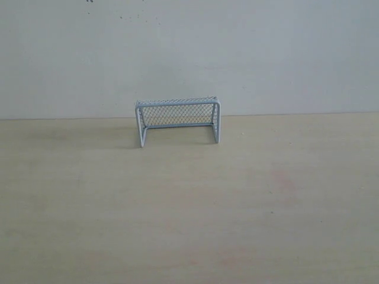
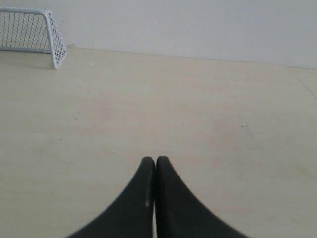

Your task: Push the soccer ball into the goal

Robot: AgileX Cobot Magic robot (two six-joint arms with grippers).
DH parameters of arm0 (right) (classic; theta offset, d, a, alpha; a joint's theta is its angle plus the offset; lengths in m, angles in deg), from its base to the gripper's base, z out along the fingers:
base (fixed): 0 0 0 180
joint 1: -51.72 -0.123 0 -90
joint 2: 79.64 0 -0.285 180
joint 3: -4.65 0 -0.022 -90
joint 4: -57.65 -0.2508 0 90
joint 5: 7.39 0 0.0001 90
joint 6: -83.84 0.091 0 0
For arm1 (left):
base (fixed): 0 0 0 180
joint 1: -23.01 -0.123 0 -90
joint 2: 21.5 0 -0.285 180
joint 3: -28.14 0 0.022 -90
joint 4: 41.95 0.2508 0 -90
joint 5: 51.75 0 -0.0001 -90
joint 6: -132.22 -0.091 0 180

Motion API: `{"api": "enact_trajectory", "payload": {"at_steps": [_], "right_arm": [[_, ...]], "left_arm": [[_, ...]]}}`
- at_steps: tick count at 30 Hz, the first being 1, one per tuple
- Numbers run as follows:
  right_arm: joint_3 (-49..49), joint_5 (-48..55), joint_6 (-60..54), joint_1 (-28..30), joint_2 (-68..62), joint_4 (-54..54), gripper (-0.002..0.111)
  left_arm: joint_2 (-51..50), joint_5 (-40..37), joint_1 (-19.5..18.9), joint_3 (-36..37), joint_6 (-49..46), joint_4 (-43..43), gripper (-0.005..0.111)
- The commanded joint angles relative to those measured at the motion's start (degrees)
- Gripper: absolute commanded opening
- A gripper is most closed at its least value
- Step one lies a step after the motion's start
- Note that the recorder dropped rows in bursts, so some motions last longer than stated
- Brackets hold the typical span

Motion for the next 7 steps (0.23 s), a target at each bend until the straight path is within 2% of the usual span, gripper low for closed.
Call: {"api": "enact_trajectory", "payload": {"at_steps": [1, 7], "right_arm": [[0.0, -0.1, 0.1, 0.2, 0.3, -0.1, 0.0], [0.0, -0.1, 0.4, 0.2, 0.3, -0.1, 0.0]], "left_arm": [[0.2, 0.2, -0.2, 0.2, -0.3, 0.2, 0.004], [0.2, 0.2, -0.2, 0.2, -0.3, 0.2, 0.004]]}}
